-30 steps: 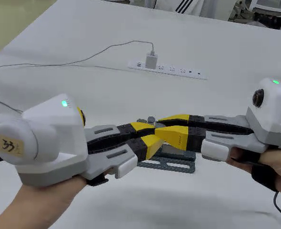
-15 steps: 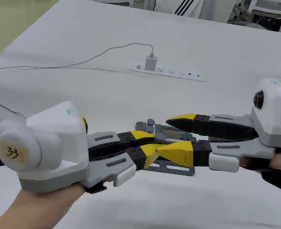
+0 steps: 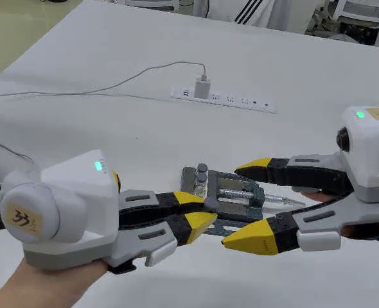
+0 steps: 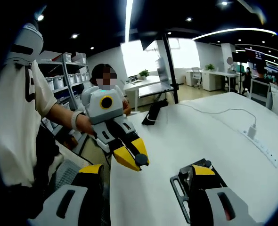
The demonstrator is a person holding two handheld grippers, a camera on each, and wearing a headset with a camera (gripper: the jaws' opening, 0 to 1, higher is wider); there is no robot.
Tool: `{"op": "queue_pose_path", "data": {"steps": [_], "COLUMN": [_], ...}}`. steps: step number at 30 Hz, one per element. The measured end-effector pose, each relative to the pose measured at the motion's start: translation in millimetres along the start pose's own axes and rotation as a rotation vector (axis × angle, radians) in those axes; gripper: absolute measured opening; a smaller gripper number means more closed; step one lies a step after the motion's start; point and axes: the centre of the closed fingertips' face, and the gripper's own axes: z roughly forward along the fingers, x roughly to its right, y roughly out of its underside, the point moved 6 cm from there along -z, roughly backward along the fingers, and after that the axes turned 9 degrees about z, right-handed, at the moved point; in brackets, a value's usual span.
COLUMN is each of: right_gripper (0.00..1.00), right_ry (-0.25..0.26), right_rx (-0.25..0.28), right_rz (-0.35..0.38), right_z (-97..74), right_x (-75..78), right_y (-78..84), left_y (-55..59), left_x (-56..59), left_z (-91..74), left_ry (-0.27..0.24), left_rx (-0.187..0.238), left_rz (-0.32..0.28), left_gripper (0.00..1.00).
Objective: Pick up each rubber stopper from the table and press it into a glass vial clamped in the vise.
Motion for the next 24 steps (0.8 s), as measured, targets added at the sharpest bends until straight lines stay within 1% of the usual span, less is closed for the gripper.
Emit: {"op": "queue_pose_path", "data": {"steps": [3, 8, 9, 12, 14, 16, 19, 20, 22, 24], "right_gripper": [0.71, 0.69, 0.69, 0.69, 0.68, 0.68, 0.66, 0.65, 0.64, 0.64], "right_ry": [-0.008, -0.026, -0.033, -0.038, -0.041, -0.044, -0.049, -0.051, -0.059, -0.061], "right_rx": [-0.027, -0.080, -0.105, -0.151, -0.180, -0.206, -0.225, -0.229, -0.243, -0.249], "right_rz": [-0.011, -0.035, -0.045, -0.069, -0.085, -0.104, -0.121, -0.124, -0.125, -0.139], "right_z": [-1.3, -0.5, 0.0, 2.6, 4.1, 5.5, 8.0, 8.7, 11.0, 12.7], "right_x": [1.9, -1.4, -1.4, -4.1, -5.5, -7.1, -9.2, -9.5, -8.8, -8.9], "right_y": [2.5, 7.7, 10.8, 17.1, 21.4, 25.0, 27.7, 28.3, 31.0, 32.6], "left_y": [3.4, 9.0, 11.4, 17.7, 23.7, 27.8, 34.0, 35.2, 38.7, 40.3], "left_x": [1.3, 4.2, 5.5, 9.8, 13.6, 18.1, 23.0, 24.1, 26.6, 28.6], "left_z": [0.0, 0.7, 1.1, 1.8, 2.3, 3.5, 5.3, 6.0, 6.8, 7.7], "left_ry": [0.016, 0.042, 0.052, 0.078, 0.101, 0.122, 0.146, 0.150, 0.165, 0.177], "left_rx": [-0.022, -0.052, -0.064, -0.101, -0.138, -0.157, -0.191, -0.192, -0.212, -0.219], "left_rz": [0.015, 0.035, 0.044, 0.075, 0.109, 0.124, 0.148, 0.148, 0.168, 0.171], "left_gripper": [0.02, 0.02, 0.02, 0.02, 0.02, 0.02, 0.03, 0.03, 0.03, 0.03]}}
